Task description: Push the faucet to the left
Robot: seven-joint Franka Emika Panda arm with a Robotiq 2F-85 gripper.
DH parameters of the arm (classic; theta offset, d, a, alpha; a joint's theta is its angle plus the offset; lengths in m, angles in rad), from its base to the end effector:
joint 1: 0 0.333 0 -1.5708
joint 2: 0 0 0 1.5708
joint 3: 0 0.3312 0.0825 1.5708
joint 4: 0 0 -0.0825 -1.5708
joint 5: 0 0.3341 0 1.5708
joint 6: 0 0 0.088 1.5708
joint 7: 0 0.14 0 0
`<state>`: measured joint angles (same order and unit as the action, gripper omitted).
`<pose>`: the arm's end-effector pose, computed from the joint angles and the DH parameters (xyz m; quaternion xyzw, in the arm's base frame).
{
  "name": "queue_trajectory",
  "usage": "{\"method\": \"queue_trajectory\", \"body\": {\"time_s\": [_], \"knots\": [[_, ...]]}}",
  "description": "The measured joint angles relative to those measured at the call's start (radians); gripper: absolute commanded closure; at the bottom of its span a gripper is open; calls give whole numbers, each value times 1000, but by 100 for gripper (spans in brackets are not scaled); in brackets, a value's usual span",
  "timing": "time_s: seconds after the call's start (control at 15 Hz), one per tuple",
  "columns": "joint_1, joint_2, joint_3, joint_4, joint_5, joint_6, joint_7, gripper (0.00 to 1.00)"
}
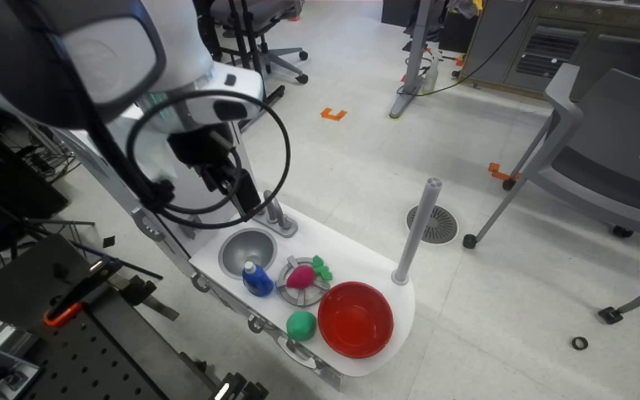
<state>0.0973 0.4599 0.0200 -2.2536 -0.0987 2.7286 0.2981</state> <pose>0.5208 0.0640 0.1848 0.9988 -0.0464 0.0108 0.0138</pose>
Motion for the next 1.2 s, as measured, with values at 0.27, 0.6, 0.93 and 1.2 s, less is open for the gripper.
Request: {"method": "queue_trajectory", "body": {"time_s": [0.27,0.6,0.93,1.2], "knots": [[139,276,-131,170,-55,122,49,0],[213,601,-161,432,-45,267,51,0],[281,804,-214,640,-37,424,-7,0],[303,899,-224,733,-28,486,-78,0]]}}
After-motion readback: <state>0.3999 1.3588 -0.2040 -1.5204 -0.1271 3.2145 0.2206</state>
